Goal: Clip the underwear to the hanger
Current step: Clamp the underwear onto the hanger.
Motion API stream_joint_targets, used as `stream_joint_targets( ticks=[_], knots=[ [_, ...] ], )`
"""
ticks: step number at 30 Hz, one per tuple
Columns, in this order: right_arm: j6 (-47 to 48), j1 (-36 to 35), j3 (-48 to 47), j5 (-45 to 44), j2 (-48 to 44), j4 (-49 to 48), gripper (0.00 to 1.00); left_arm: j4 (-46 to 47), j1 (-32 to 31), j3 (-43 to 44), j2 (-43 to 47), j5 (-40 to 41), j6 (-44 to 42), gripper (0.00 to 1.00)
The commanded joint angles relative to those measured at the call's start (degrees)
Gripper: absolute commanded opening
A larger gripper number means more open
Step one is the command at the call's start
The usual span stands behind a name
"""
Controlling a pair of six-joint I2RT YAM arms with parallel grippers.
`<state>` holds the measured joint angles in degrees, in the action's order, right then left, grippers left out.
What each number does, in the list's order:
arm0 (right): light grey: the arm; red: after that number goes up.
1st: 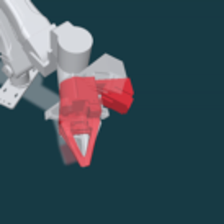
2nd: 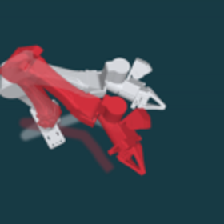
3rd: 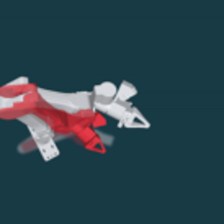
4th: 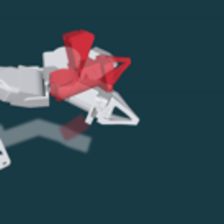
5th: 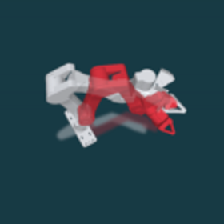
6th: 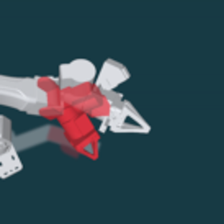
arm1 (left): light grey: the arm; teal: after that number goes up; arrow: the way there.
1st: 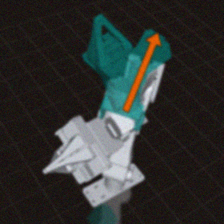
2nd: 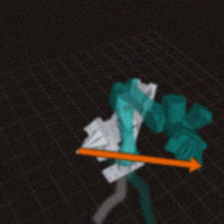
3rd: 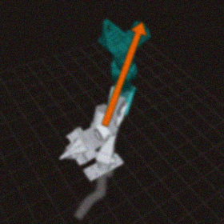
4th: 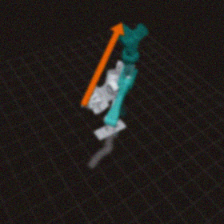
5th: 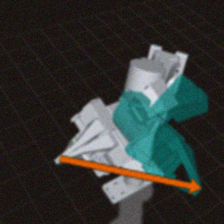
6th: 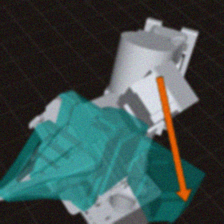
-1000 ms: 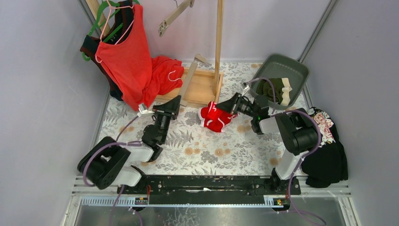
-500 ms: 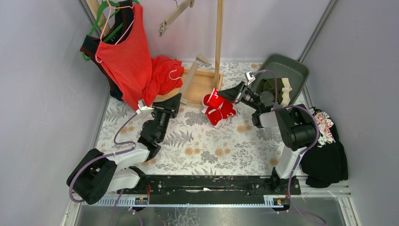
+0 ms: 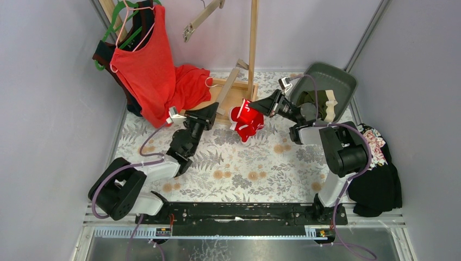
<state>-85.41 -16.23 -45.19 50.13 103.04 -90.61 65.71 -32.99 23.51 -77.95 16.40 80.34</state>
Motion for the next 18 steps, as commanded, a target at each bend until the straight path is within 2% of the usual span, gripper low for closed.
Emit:
stream_joint_targets(
  ticks=[1,11,18],
  knots=[
    [-2.05,-1.18,-2.23,3.05,-1.03,-6.49,0.0,3.37,0.28,2.88,0.1,-2.55,0.05,0.0],
    [1.75,-3.63,-0.69,2.28,-2.56,0.13,0.0,4.5,0.2,4.07,-3.16,-6.22,1.41,0.0],
    [6.44,-4.79,-1.26,0.74,-4.01,10.6,0.0,5.49,0.17,4.26,-4.29,-6.79,-0.27,0.0]
  ],
)
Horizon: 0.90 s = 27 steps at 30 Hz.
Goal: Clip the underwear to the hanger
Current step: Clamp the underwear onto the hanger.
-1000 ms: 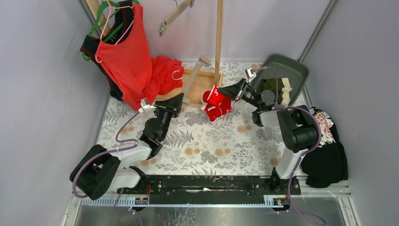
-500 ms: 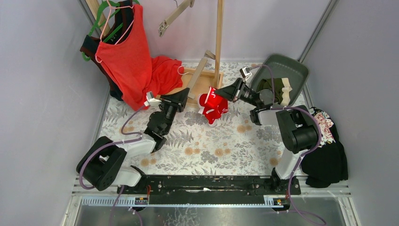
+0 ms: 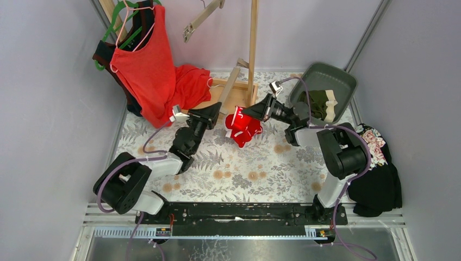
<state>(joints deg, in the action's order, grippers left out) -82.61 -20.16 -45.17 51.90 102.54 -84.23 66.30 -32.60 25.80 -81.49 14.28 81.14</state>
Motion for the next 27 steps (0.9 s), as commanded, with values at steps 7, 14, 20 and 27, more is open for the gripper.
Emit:
stream_joint_targets(
  ticks=[7,14,20,27],
  knots=[
    [5.96,-1.08,-4.1,-1.05,-3.75,10.29,0.0,6.66,-0.2,2.14,-3.0,-6.13,-1.38,0.0],
    [6.88,-1.24,-7.44,0.41,-2.82,15.97,0.0,7.97,-0.18,2.25,-4.45,-6.42,-3.29,0.0],
    [7.41,-1.27,-9.33,1.02,-2.01,19.22,0.0,8.64,-0.21,2.24,-4.65,-6.14,-3.47,0.0],
    [7.2,-1.22,-10.98,1.98,-0.8,20.44,0.0,8.14,-0.17,3.12,-4.84,-6.58,-4.06,0.0]
  ],
)
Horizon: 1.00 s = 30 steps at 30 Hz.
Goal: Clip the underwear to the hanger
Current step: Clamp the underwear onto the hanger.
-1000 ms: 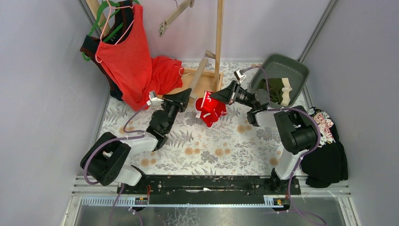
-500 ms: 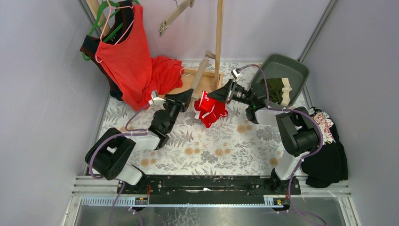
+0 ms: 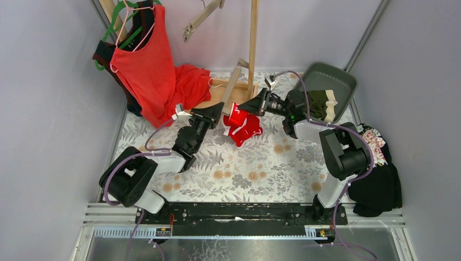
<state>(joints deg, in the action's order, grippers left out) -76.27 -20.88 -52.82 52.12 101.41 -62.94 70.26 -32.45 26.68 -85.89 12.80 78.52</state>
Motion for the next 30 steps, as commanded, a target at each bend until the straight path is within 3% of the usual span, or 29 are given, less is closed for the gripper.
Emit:
stream_joint_targets(
  ticks=[1,5,14,30],
  knots=[
    [0.79,-0.51,-3.5,2.02,0.63,-1.01,0.0,4.34,-0.26,2.35,-0.55,-5.26,-1.62,0.0],
    [-0.02,-0.51,-4.35,3.43,2.19,-2.23,0.0,4.23,-0.2,2.91,-1.27,-6.36,-2.16,0.0],
    [-9.88,-0.55,-5.32,5.18,7.41,-15.16,0.0,3.87,0.36,3.55,-1.33,-7.85,-2.3,0.0],
    [-3.58,-0.57,-5.75,4.95,3.63,-4.31,0.0,1.89,0.44,5.05,-1.92,-9.5,-3.53,0.0]
  ],
)
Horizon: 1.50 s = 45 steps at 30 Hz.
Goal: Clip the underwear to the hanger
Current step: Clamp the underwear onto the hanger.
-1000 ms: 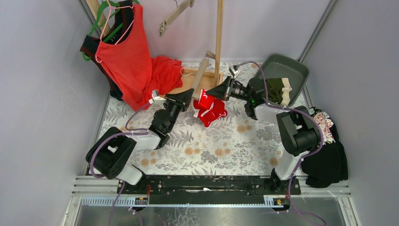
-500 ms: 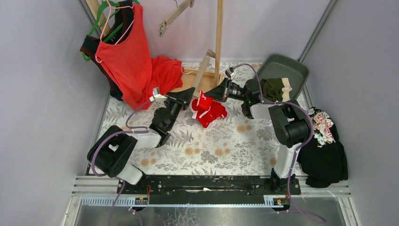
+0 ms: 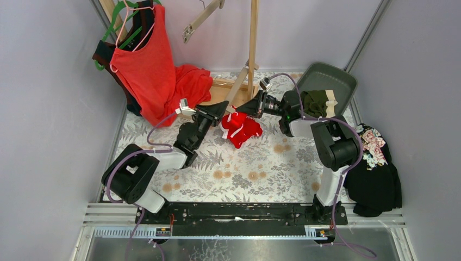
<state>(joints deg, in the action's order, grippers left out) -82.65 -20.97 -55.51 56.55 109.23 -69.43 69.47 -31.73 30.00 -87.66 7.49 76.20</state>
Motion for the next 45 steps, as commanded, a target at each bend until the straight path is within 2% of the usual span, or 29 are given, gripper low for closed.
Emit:
stream_joint_targets(
  ticks=[1,7,20,35,45],
  knots=[
    [3.16,-0.49,-3.14,0.16,-4.53,3.11,0.0,2.67,-0.27,1.77,-0.12,-4.18,-1.39,0.0],
    [5.3,-1.17,-3.0,-2.4,-6.88,7.21,0.0,3.09,-0.26,1.66,-0.8,-4.05,-1.41,0.0],
    [12.5,-3.13,-2.16,-10.92,-13.06,23.55,0.0,4.46,-0.27,0.86,-0.85,-3.73,-1.6,0.0],
    [8.59,-3.5,1.57,-19.66,-17.04,22.3,0.0,8.08,0.41,-0.76,-1.01,-5.06,-1.86,0.0],
    [8.56,-3.97,0.9,-20.21,-16.92,22.83,0.0,9.19,0.77,-0.76,-1.35,-6.43,-1.85,0.0]
  ],
)
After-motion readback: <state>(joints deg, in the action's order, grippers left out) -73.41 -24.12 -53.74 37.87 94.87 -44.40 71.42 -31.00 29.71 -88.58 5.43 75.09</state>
